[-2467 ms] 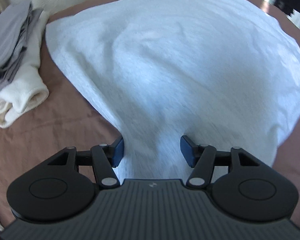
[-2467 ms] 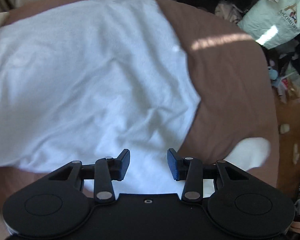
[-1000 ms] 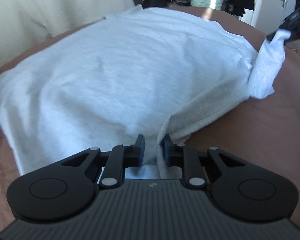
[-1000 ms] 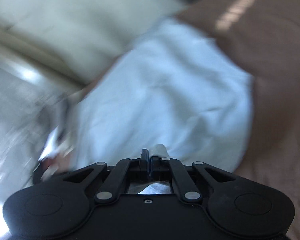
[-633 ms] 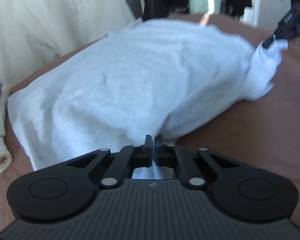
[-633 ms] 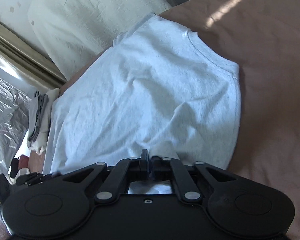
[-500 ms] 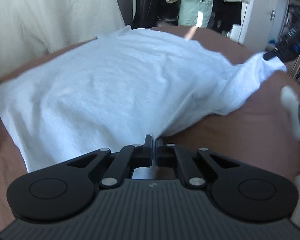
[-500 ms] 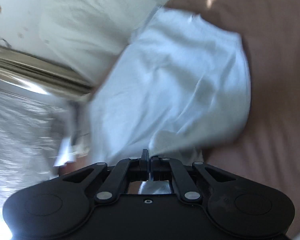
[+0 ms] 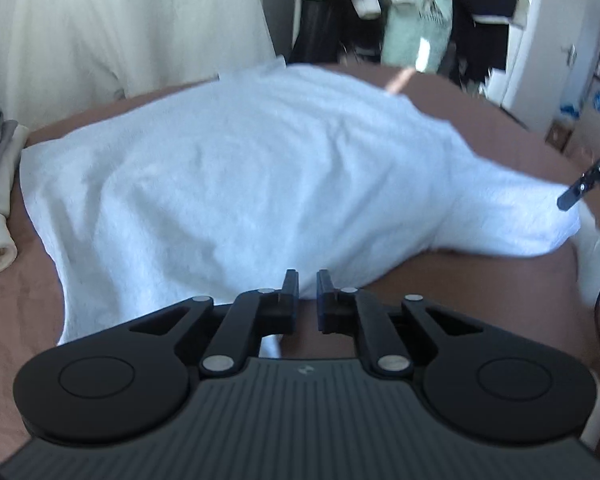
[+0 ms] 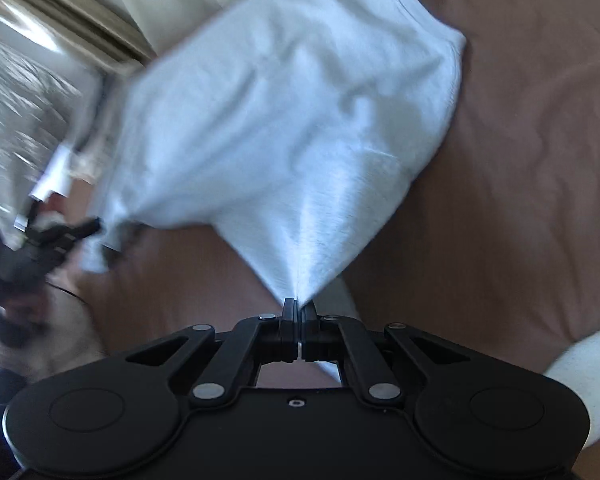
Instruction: Fold clothes
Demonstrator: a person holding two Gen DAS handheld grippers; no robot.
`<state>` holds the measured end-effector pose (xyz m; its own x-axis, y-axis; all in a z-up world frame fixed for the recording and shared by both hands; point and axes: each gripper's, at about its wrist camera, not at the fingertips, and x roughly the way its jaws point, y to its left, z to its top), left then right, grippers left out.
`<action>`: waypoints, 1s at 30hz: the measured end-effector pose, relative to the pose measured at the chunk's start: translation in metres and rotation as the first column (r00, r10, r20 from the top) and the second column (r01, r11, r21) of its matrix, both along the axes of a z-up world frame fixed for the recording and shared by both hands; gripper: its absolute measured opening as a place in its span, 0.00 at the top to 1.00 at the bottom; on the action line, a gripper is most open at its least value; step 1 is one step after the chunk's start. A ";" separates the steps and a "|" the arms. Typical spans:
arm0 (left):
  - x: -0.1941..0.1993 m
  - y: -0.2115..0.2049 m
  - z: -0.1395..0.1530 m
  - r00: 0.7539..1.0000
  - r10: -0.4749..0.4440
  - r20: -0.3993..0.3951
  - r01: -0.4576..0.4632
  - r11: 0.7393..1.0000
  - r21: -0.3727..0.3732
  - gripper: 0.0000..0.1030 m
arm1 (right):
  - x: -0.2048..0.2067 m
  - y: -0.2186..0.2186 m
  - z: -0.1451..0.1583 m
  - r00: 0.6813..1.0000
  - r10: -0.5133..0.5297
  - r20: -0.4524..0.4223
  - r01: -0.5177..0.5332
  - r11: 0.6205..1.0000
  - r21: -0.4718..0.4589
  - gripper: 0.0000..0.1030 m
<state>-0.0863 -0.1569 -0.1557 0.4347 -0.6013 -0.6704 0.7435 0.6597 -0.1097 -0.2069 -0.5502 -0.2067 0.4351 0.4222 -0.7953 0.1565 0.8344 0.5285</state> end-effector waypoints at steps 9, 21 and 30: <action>0.001 -0.110 -0.050 0.939 -0.161 -0.304 0.185 0.982 0.051 0.77 | 0.038 -0.044 -0.029 0.981 -0.195 -0.006 0.194 0.969 0.155 0.47; 0.038 -0.174 -0.063 0.964 -0.167 -0.207 0.156 0.985 -0.069 0.79 | 0.032 0.009 -0.049 0.992 0.109 -0.066 -0.107 0.994 0.028 0.46; 0.053 -0.162 -0.063 0.979 -0.111 -0.170 0.082 0.982 -0.169 0.79 | 0.049 0.017 -0.082 0.991 0.123 -0.045 -0.120 0.991 0.066 0.95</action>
